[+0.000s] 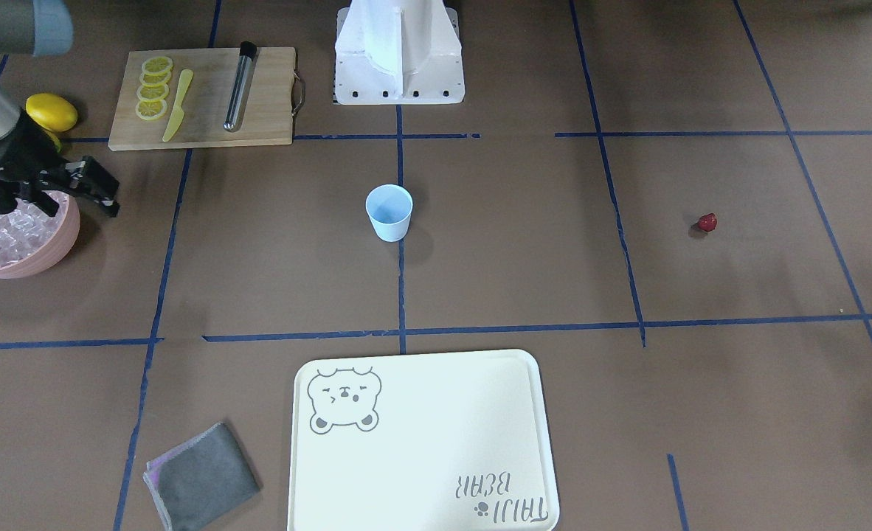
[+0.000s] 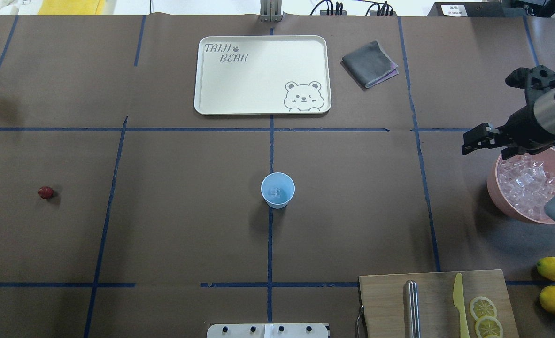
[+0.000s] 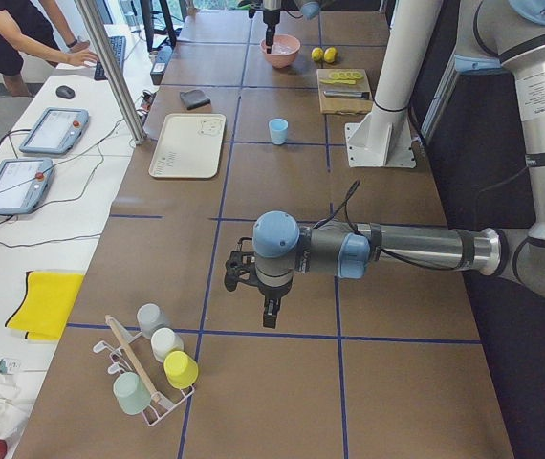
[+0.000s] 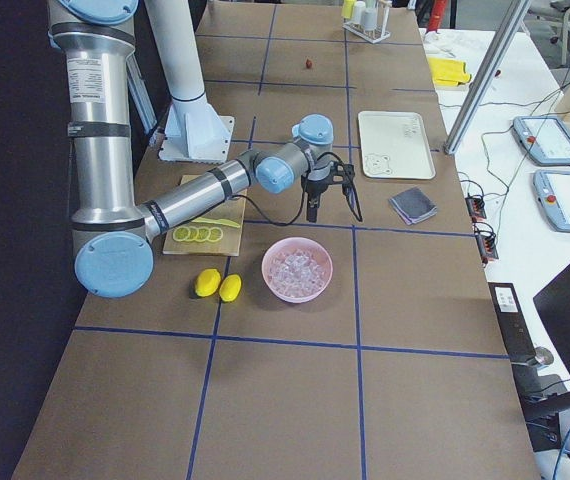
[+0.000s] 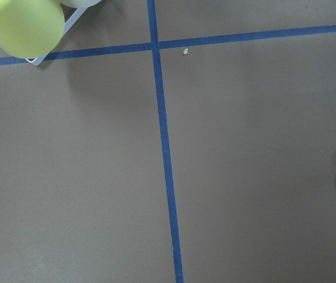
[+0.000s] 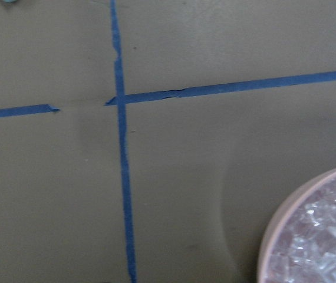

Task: Put ice and strawberries in cup
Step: 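Open the right gripper to drop the ice, return to the bowl, then lower the right gripper into the bowl and grasp another ice cube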

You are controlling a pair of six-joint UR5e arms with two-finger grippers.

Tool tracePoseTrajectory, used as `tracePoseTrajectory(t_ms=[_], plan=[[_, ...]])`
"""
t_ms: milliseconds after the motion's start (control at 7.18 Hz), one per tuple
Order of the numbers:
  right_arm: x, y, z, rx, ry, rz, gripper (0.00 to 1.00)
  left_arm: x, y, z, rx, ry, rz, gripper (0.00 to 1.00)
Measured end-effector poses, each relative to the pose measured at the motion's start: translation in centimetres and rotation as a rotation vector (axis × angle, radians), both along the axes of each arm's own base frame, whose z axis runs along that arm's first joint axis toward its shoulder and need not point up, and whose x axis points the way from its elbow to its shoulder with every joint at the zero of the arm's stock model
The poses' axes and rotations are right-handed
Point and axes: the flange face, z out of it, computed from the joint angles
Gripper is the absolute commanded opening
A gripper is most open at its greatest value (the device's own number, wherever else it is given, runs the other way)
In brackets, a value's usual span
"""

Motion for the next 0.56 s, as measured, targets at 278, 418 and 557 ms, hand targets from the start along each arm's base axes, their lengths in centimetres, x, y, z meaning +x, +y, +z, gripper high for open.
tracePoseTrajectory(t_ms=[278,418,557], plan=[[3.8,0.4,3.8,-0.029,0.039,0.026,0.91,0.2,0.0,0.1,-0.007,0.001,0.001,1.0],[4.7,0.7,5.0,-0.036,0.066,0.042,0.91,0.2,0.0,0.1,-0.009,0.001,0.002,1.0],[5.1,0.8,6.2,-0.047,0.092,0.051,0.91,0.3,0.0,0.1,-0.01,0.001,0.003,1.0]])
